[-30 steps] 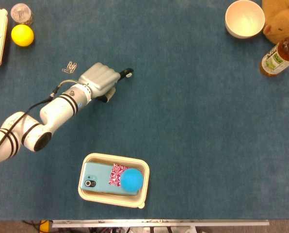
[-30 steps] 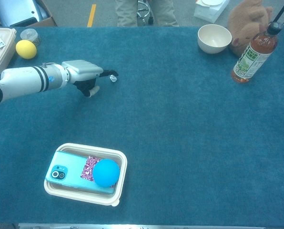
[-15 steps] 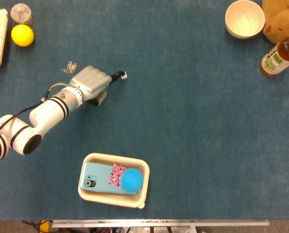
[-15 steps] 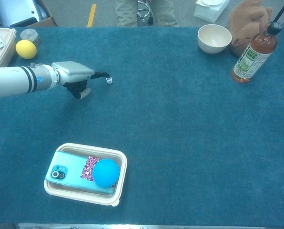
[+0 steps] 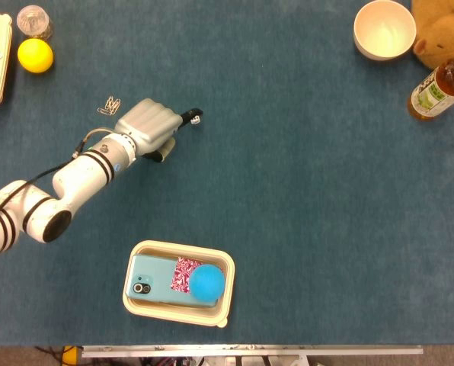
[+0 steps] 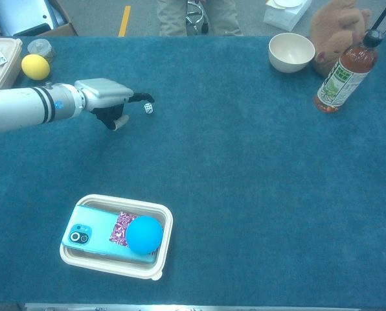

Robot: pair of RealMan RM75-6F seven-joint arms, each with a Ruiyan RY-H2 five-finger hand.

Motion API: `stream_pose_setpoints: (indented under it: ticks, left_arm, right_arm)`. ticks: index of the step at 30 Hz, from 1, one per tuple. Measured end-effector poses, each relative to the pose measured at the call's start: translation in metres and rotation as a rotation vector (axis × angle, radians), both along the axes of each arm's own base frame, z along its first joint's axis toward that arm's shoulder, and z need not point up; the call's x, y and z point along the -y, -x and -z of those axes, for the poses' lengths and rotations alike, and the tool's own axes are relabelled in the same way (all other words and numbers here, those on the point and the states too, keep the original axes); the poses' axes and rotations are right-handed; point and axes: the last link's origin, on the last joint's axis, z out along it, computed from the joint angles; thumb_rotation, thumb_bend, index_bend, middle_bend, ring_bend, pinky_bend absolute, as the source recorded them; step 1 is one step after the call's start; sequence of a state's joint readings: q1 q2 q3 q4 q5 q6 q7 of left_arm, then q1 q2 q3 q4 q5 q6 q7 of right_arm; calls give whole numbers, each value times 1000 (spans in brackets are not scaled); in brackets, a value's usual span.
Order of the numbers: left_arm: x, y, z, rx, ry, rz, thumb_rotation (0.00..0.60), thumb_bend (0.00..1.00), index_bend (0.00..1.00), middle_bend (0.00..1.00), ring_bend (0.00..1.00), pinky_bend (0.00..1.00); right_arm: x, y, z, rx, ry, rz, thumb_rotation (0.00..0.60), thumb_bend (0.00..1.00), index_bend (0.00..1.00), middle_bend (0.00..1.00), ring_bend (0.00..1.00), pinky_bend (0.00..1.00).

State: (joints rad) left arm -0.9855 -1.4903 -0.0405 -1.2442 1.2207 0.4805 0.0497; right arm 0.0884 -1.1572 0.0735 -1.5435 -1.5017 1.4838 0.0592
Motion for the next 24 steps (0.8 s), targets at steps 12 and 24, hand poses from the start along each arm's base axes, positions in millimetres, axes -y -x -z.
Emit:
stream_pose_setpoints:
  ticks: [12,24]
  left_arm:
    - [-3,-2,15,-13,14,-5,600,648,0,1000,882,847]
    - [1,7,1,-32,8,-6,600,648,0,1000,885,847]
  right_arm:
    - [-2,4,-4,0,9,11,600,294,397,330,264,423]
    - [-4,4,-4,5,11,7,600,294,397,330,264,423]
